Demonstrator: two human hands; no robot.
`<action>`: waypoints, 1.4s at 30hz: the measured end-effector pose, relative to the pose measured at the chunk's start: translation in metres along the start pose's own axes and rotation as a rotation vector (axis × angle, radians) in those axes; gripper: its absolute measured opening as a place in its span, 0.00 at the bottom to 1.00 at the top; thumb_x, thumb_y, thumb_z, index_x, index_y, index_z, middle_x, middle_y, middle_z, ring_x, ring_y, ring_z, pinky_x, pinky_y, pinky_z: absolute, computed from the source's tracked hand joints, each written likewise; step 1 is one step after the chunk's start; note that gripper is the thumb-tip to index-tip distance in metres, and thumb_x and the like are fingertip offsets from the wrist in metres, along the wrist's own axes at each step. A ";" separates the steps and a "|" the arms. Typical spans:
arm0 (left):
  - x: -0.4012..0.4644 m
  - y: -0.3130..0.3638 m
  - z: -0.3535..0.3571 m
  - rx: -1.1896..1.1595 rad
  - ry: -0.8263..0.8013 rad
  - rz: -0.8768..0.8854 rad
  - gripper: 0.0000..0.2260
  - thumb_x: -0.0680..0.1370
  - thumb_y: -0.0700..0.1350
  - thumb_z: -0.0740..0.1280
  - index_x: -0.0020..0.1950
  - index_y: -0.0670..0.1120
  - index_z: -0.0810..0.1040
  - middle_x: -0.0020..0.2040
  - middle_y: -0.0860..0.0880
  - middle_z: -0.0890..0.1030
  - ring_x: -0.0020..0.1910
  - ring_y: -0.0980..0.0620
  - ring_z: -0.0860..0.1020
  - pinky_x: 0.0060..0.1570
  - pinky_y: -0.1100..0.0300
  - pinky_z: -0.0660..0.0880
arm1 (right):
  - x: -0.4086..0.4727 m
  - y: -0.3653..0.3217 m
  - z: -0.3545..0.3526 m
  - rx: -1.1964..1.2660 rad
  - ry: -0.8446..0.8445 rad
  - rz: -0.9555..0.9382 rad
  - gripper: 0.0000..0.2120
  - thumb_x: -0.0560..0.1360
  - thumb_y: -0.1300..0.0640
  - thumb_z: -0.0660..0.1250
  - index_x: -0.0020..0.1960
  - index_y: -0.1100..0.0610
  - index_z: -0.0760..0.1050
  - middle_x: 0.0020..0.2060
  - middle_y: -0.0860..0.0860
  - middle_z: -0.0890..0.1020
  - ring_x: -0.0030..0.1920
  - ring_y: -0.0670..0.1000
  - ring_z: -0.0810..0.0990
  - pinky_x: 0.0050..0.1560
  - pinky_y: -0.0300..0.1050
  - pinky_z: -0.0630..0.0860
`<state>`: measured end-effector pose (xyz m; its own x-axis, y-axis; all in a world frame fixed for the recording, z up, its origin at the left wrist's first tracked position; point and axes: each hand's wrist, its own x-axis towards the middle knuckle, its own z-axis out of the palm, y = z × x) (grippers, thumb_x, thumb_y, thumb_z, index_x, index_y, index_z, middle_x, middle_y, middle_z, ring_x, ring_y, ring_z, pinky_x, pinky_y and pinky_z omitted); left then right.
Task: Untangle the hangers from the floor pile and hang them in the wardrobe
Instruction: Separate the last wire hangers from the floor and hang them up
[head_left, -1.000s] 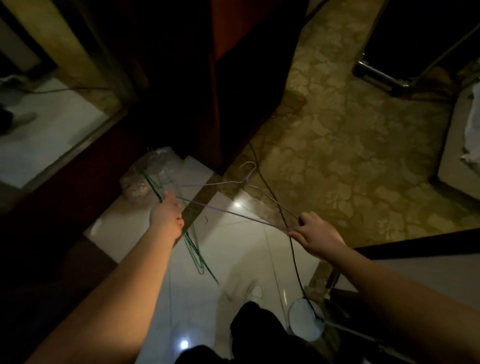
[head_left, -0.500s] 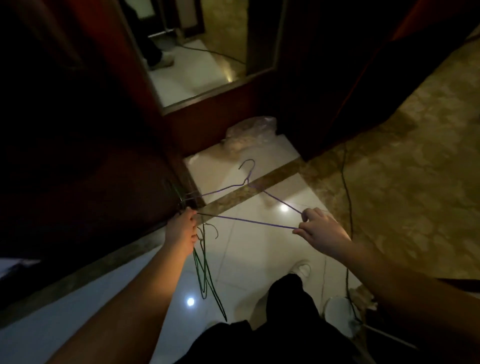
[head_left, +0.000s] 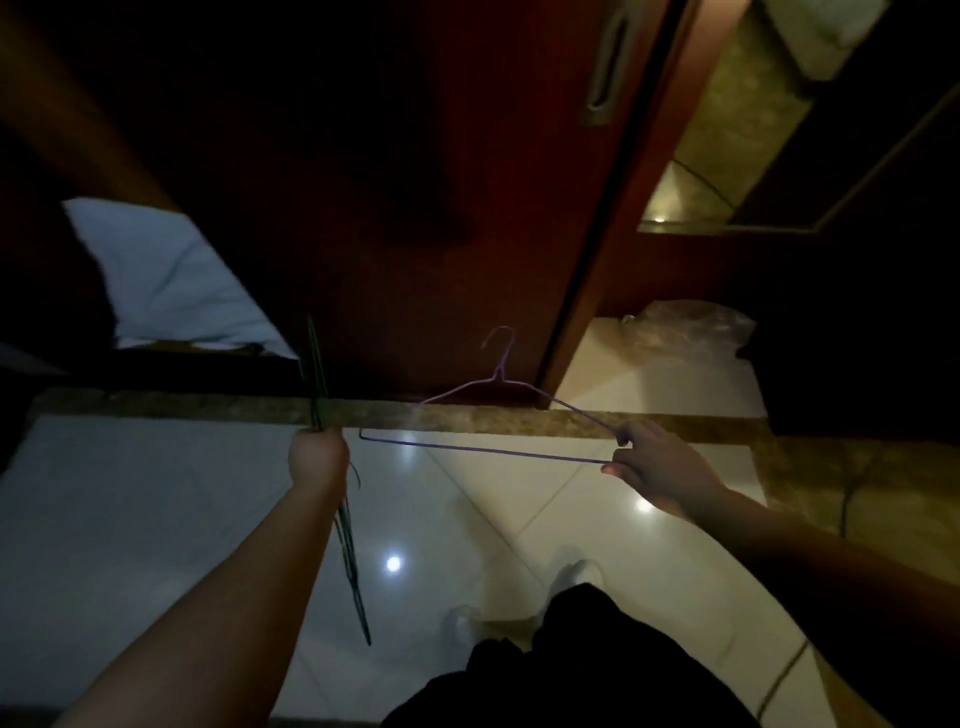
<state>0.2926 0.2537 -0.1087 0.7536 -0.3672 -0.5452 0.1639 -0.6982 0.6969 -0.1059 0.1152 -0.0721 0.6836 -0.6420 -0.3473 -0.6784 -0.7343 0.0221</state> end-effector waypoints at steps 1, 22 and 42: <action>0.002 -0.001 -0.019 -0.011 0.045 -0.025 0.17 0.82 0.49 0.61 0.53 0.35 0.77 0.49 0.36 0.80 0.55 0.34 0.79 0.47 0.52 0.75 | 0.011 -0.007 -0.005 -0.017 0.018 -0.026 0.32 0.78 0.35 0.41 0.59 0.47 0.80 0.62 0.48 0.72 0.63 0.49 0.68 0.60 0.44 0.70; 0.097 0.022 -0.338 -0.684 0.123 -0.090 0.06 0.82 0.43 0.60 0.47 0.47 0.75 0.24 0.54 0.60 0.20 0.58 0.58 0.19 0.67 0.54 | 0.298 -0.263 -0.195 0.314 0.165 -0.404 0.24 0.77 0.48 0.66 0.71 0.47 0.64 0.65 0.45 0.70 0.56 0.44 0.75 0.51 0.39 0.74; 0.246 0.144 -0.591 -0.908 0.308 0.111 0.09 0.84 0.45 0.57 0.50 0.44 0.75 0.31 0.52 0.65 0.21 0.58 0.59 0.17 0.66 0.55 | 0.524 -0.522 -0.419 0.431 0.414 -0.431 0.36 0.71 0.51 0.73 0.74 0.52 0.61 0.67 0.52 0.70 0.64 0.54 0.72 0.56 0.49 0.74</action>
<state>0.8781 0.4261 0.1326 0.9071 -0.1349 -0.3988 0.4144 0.1192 0.9023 0.7189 0.0697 0.1270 0.9013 -0.4093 0.1418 -0.3141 -0.8430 -0.4366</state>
